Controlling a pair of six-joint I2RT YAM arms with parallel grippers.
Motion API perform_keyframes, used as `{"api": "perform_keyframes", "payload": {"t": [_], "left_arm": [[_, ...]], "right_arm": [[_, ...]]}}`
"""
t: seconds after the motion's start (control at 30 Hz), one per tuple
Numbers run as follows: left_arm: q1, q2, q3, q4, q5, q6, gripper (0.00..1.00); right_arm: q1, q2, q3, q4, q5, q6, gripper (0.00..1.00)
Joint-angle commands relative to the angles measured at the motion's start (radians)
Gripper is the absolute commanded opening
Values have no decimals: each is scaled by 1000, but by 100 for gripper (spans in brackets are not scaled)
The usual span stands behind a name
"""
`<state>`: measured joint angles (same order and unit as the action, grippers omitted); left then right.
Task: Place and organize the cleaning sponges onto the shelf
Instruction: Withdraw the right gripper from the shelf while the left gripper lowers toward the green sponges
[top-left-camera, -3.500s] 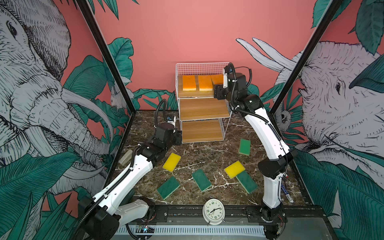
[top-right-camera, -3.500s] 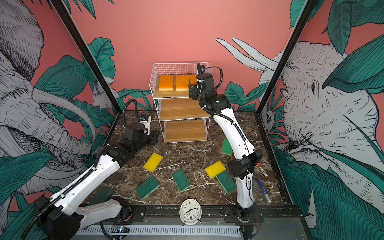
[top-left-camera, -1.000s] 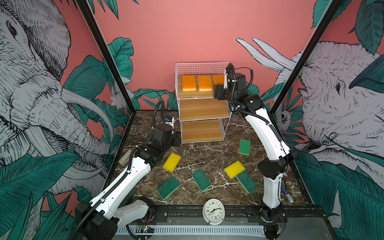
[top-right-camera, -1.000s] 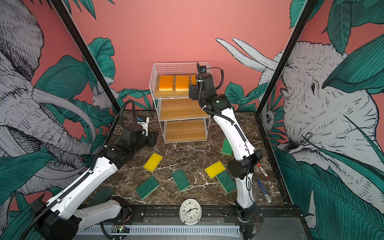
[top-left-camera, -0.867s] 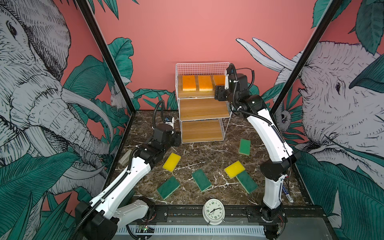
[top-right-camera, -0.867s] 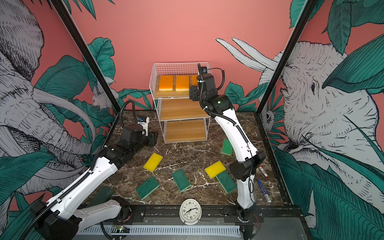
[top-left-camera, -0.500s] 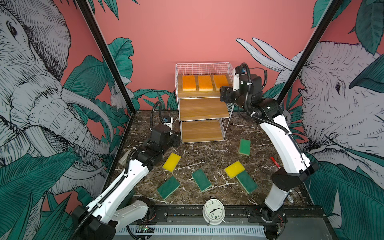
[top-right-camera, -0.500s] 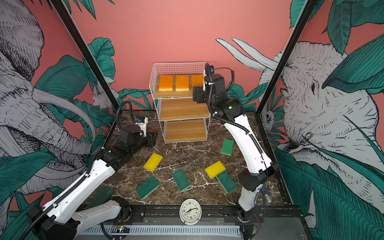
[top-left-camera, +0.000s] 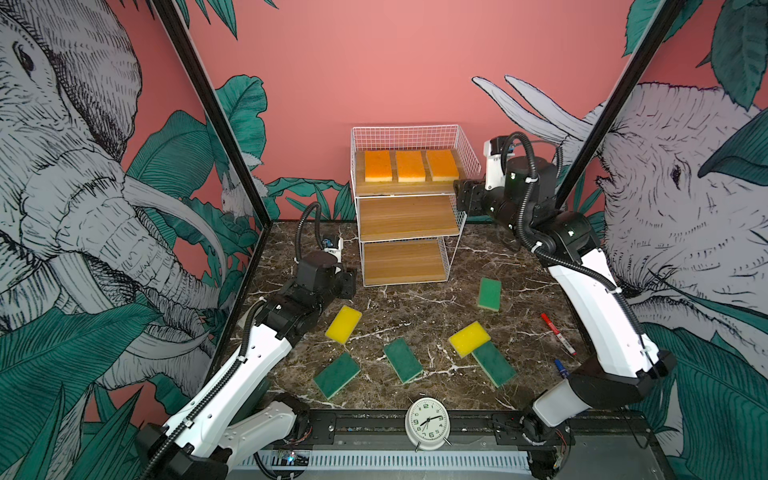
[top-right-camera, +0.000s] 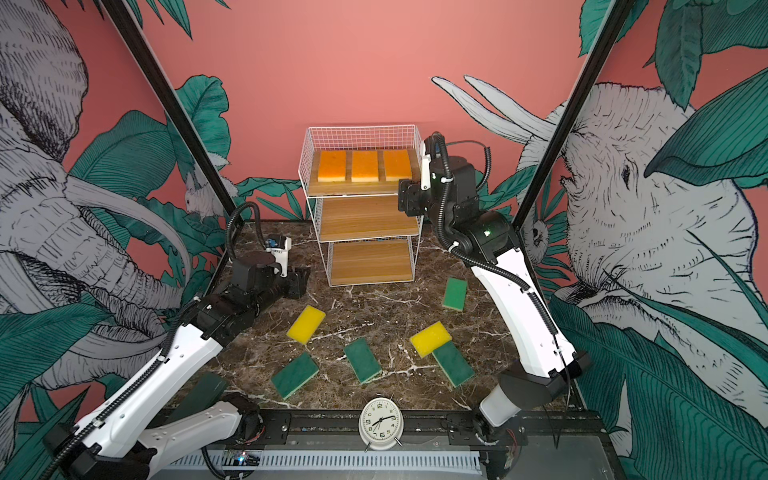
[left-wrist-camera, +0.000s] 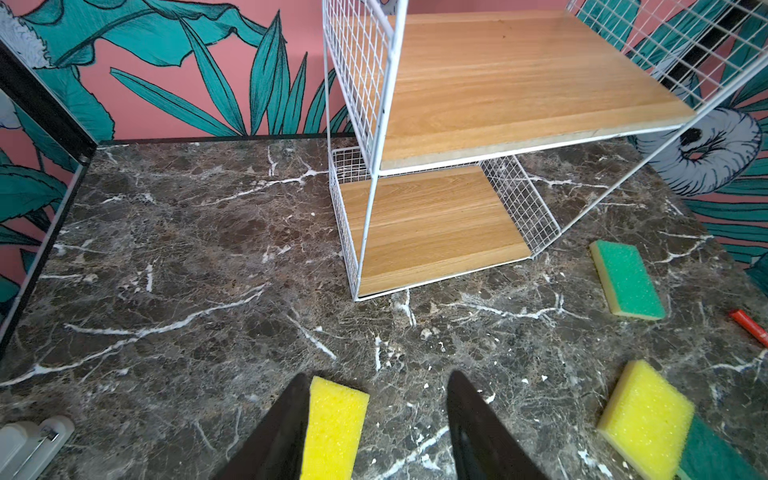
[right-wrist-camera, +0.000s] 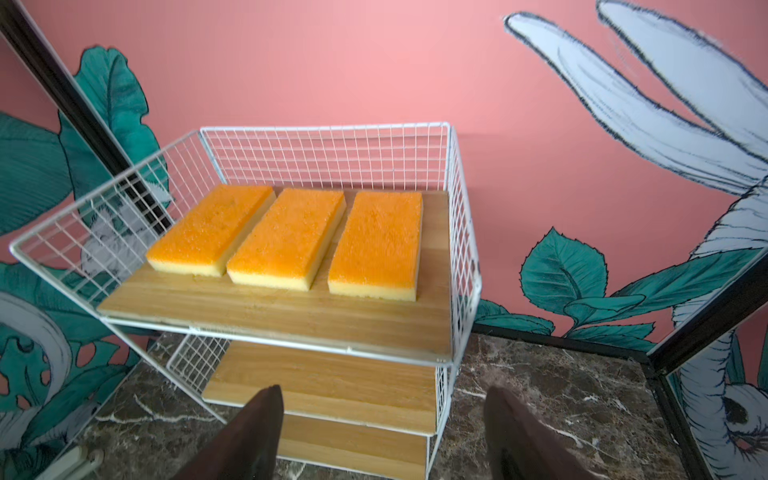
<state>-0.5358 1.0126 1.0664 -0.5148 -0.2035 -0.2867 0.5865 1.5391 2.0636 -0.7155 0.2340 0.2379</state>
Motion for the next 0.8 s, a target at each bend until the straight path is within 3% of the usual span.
{"api": "perform_keyframes", "payload": {"t": [0.0, 0.17, 0.23, 0.27, 0.57, 0.77], "left_arm": [[4, -19, 51, -104, -38, 32, 55], [4, -17, 41, -194, -50, 22, 56], [4, -20, 14, -223, -52, 2, 57], [4, -22, -2, -232, -48, -10, 57], [4, -103, -257, -132, 77, -168, 67], [4, -84, -314, -162, 55, -183, 73]], "right_arm": [[6, -104, -133, 39, -18, -1, 79], [6, -283, -409, 63, -29, 11, 84], [6, -346, -501, 47, -36, 18, 97], [6, -364, -533, 31, -35, 28, 99], [-9, -424, -761, -78, 80, 139, 99], [-52, -462, -914, 31, -51, 161, 99]]}}
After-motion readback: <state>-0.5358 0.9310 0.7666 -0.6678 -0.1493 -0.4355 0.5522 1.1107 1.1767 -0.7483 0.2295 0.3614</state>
